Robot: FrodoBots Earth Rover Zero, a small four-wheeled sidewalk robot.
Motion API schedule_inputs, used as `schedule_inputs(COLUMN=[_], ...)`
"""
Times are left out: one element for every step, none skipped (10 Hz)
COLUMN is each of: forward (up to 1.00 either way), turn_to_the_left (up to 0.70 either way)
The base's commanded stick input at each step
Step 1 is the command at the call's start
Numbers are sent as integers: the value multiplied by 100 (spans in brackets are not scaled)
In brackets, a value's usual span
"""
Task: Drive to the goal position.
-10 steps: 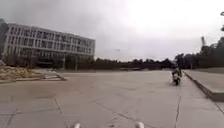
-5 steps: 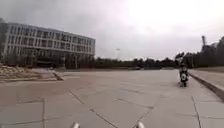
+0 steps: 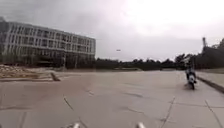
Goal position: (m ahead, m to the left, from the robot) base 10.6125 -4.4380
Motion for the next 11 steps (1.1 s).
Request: schedule_inputs(forward=[85,85,85,85,85,85,85,85,85,85,85], turn_to_the_left=[0,0,0,0,0,0,-1,-5,-9,-14,-16])
